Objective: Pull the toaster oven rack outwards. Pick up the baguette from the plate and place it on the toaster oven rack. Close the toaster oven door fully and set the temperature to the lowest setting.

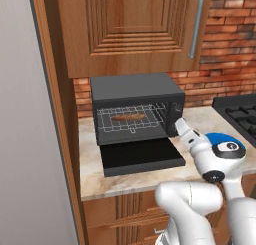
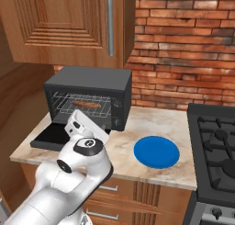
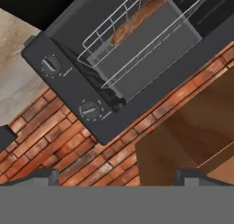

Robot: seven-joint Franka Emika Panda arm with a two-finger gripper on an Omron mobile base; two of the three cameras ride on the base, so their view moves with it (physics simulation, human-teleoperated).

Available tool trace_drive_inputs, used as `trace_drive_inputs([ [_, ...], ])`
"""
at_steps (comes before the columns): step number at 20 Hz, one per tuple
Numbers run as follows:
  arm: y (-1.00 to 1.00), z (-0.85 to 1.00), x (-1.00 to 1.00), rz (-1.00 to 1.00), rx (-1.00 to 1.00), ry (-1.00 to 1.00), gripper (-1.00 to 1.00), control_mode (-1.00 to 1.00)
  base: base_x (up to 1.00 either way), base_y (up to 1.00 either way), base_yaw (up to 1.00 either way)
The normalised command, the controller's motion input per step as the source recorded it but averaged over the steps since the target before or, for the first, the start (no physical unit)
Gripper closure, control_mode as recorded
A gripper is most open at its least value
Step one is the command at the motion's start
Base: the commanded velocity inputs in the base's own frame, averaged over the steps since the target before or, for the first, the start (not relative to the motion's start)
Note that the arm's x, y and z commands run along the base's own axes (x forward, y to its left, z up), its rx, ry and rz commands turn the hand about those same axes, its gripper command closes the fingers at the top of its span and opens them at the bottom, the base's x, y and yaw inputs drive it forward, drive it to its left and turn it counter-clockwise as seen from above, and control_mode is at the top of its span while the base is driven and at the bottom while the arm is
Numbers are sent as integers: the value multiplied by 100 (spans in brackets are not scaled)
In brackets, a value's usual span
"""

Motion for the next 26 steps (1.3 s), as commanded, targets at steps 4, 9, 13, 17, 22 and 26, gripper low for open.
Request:
trace_drive_inputs([
  [4, -32, 80, -52, 0, 0, 0, -100, -100, 0, 0, 0],
  [9, -30, 79, -57, 0, 2, 4, -100, -100, 0, 0, 0],
  [13, -28, 80, -52, 0, 5, 11, -100, -100, 0, 0, 0],
  [17, -25, 74, -46, 0, 8, 14, -100, -100, 0, 0, 0],
  [22, -2, 26, -21, 0, 29, -6, -100, -100, 0, 0, 0],
  [26, 0, 0, -3, 0, 41, -26, -100, -100, 0, 0, 0],
])
